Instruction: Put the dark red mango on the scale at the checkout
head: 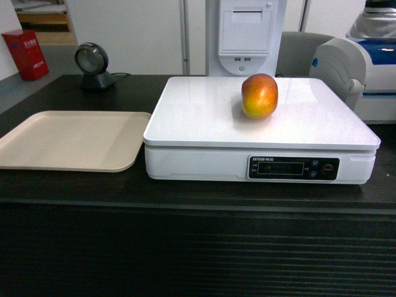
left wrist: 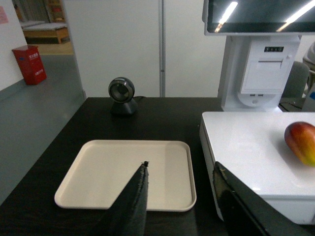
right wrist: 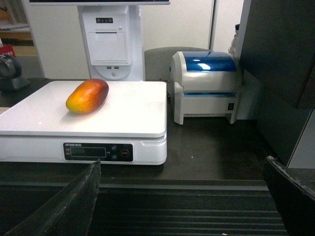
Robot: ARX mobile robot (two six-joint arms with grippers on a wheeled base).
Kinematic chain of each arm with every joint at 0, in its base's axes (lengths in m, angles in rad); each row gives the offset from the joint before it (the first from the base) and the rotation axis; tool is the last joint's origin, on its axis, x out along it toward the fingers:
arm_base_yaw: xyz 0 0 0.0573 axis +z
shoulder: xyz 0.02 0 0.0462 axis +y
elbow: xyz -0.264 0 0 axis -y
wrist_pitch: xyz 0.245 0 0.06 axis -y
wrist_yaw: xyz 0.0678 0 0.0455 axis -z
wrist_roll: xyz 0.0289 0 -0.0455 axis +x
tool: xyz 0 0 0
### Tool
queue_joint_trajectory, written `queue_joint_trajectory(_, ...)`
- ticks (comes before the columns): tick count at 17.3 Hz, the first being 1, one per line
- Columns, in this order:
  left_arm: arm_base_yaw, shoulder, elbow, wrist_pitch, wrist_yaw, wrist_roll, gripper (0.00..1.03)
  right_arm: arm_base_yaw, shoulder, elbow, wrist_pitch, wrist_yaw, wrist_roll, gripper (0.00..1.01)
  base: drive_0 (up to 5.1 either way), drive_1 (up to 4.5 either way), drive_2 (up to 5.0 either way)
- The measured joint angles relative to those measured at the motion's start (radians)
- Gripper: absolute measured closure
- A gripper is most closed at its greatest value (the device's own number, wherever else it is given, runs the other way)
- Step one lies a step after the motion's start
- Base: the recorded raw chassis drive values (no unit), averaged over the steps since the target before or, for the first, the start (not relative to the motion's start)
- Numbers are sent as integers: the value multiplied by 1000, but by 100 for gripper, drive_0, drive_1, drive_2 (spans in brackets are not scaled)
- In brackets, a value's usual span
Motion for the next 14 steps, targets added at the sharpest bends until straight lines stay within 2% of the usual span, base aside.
queue_joint_trajectory(2,94,-94,-111,5,106,0,85,0,0,0,0,0,0,3,0,0,0)
queue_joint_trajectory(3,134,-127,-142,7,141,0,96,0,0,0,0,0,0,3,0,0,0)
queue_joint_trajectory(4,169,-163,-176,8,167,2,101,0,0,0,0,0,0,3,0,0,0)
queue_joint_trajectory(7,217,-261,-264,-4,229,2,101,0,0,0,0,0,0,3,0,0,0)
queue_joint_trajectory(8,266,-293,-282,-16,291,3,101,0,0,0,0,0,0,3,0,0,0)
queue_joint_trajectory(9,323,-322,-304,-26,319,2,101,0,0,0,0,0,0,3,0,0,0)
queue_joint_trajectory(14,320,-441,-363,-86,332,3,101,0,0,0,0,0,0,3,0,0,0)
